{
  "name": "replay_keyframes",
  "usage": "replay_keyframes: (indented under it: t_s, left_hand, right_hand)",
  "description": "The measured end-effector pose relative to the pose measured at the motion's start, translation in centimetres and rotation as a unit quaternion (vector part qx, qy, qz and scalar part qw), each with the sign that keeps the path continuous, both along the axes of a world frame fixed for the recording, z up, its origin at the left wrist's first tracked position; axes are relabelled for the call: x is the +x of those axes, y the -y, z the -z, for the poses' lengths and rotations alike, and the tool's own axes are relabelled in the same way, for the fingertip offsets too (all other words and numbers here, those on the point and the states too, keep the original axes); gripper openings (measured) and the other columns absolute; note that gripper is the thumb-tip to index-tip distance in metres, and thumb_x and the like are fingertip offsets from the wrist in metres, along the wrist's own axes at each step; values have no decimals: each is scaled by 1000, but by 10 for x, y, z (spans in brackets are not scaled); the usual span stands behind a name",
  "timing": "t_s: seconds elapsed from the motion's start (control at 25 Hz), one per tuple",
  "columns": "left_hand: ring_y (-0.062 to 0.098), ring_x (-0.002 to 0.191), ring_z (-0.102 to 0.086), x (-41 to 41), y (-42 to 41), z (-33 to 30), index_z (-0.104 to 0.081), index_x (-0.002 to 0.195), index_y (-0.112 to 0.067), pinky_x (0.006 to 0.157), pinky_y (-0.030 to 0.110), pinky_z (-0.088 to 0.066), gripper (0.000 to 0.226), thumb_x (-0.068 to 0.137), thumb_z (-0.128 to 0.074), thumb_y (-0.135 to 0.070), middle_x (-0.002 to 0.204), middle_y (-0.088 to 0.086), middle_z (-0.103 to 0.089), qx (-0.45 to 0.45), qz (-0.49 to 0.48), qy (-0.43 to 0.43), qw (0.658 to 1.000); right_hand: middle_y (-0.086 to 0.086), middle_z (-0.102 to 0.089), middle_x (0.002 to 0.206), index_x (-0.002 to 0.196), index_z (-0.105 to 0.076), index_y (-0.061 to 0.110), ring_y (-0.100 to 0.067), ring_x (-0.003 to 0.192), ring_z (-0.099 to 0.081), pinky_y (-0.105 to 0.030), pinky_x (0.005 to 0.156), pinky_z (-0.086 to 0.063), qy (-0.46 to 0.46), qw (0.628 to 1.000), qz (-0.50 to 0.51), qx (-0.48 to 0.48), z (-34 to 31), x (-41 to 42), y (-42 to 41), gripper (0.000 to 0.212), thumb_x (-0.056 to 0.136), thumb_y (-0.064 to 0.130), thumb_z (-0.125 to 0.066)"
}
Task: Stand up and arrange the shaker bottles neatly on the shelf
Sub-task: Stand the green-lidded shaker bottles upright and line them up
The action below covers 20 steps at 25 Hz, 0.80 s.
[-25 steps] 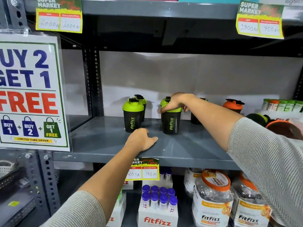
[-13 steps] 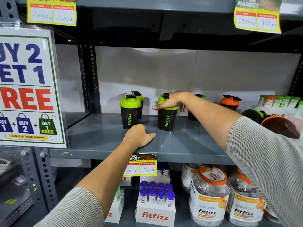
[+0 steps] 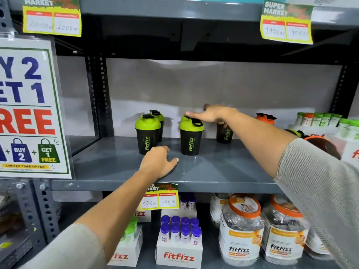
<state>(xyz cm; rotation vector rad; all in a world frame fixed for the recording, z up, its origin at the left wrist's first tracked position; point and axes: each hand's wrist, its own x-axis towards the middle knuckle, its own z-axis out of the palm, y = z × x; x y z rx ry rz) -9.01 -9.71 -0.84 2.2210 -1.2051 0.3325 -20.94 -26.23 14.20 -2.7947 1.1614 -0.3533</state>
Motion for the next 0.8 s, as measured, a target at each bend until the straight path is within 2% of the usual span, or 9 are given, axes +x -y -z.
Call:
replay_keyframes:
  t_s: [0.08, 0.16, 0.28, 0.32, 0.4, 0.52, 0.64, 0.8]
  left_hand:
    - [24, 98, -65, -12, -2, -4, -63, 121, -11, 84, 34, -52, 48, 86, -64, -44, 101, 4, -70, -33, 34, 43, 998]
    - [25, 96, -63, -30, 7, -14, -66, 112, -11, 83, 35, -51, 39, 87, -63, -41, 100, 5, -68, -25, 79, 73, 994]
    - [29, 99, -62, -64, 42, -23, -68, 106, -9, 86, 36, -50, 33, 88, -59, -37, 105, 10, -66, 22, 146, 109, 983]
    - [30, 103, -61, -78, 56, -24, -67, 107, -8, 88, 36, -49, 34, 89, -58, -36, 108, 11, -66, 37, 168, 113, 979]
    - [31, 110, -58, -103, 84, -24, -67, 112, -7, 93, 36, -46, 39, 90, -57, -38, 116, 13, -64, 71, 198, 118, 970]
    - [34, 118, -54, -123, 118, -21, -61, 122, -5, 98, 38, -44, 55, 90, -55, -49, 127, 17, -59, 139, 202, 97, 965]
    - [35, 131, -45, -120, 135, -12, -48, 139, -8, 108, 40, -37, 73, 90, -45, -62, 143, 18, -48, 193, 185, 40, 963]
    - [27, 148, -22, -111, 143, 0, -24, 153, -14, 120, 42, -16, 86, 89, -27, -72, 161, 10, -24, 229, 169, 13, 959]
  right_hand:
    - [-13, -50, 145, 137, -51, 11, -36, 128, -49, -42, 96, -42, 15, 996, 44, -72, -2, -28, 20, 109, 73, 93, -22]
    - [-15, -58, 133, 122, -62, 10, -36, 121, -54, -42, 89, -43, 46, 988, 93, -114, 0, -60, 46, 105, 75, 91, -17]
    - [-19, -63, 118, 99, -62, 7, -38, 110, -58, -41, 79, -43, 71, 977, 151, -131, 6, -104, 82, 96, 78, 89, -19]
    - [-21, -62, 117, 99, -61, 5, -39, 109, -58, -41, 79, -43, 74, 975, 165, -131, 8, -118, 91, 93, 80, 87, -21]
    - [-26, -59, 123, 114, -60, -1, -41, 114, -55, -43, 86, -45, 83, 969, 192, -130, 11, -145, 110, 91, 86, 80, -27]
    - [-26, -57, 126, 127, -54, -3, -41, 117, -54, -43, 92, -46, 70, 966, 210, -134, 22, -167, 137, 85, 90, 72, -36]
    - [-24, -57, 125, 129, -52, -1, -37, 117, -55, -42, 93, -47, 43, 964, 216, -146, 36, -167, 158, 77, 91, 65, -46]
    - [-20, -56, 126, 131, -47, -1, -32, 116, -55, -37, 91, -46, 41, 962, 235, -136, 41, -158, 175, 73, 89, 57, -59]
